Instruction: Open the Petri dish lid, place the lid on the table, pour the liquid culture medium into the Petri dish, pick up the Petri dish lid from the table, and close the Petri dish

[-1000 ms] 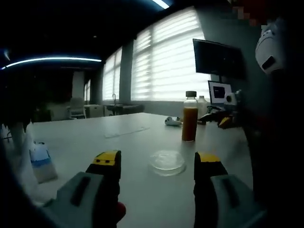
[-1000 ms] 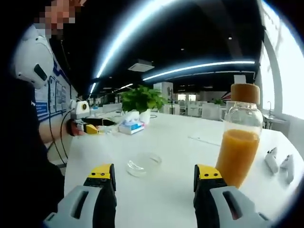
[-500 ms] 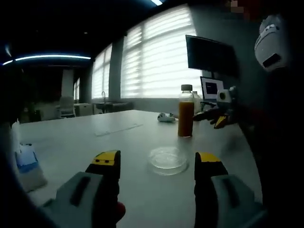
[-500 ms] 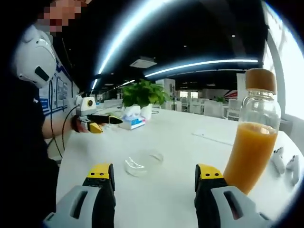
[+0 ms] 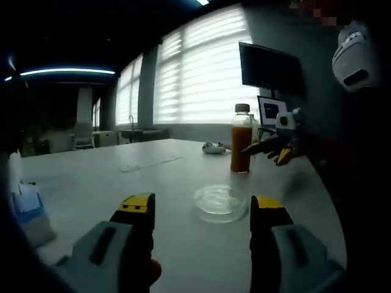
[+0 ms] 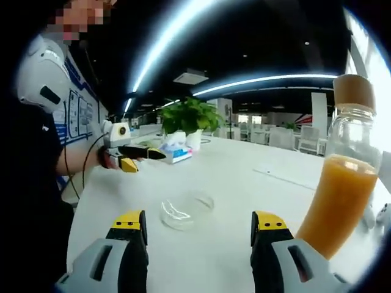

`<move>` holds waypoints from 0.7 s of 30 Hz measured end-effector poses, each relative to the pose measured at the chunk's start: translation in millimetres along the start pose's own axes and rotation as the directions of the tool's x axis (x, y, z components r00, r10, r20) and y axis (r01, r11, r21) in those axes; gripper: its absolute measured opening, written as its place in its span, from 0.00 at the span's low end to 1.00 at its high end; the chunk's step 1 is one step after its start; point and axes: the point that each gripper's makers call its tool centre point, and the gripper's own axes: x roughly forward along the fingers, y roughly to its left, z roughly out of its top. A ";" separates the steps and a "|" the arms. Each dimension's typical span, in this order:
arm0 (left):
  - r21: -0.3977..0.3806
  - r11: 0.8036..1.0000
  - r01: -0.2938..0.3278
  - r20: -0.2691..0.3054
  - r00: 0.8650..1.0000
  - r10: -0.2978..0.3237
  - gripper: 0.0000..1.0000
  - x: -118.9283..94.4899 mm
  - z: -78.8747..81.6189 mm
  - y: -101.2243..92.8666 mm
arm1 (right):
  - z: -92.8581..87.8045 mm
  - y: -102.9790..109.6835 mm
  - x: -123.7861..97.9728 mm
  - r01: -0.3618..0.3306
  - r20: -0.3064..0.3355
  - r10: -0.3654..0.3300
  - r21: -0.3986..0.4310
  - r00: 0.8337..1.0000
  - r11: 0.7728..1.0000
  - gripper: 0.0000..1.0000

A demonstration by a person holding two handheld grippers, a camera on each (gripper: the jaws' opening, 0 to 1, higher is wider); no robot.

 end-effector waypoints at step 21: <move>0.019 0.998 0.068 -0.049 0.997 -0.067 0.54 31.5 -17.1 -3.4 | -6.9 -0.1 28.6 -0.062 -0.012 0.062 0.000 0.998 0.998 0.64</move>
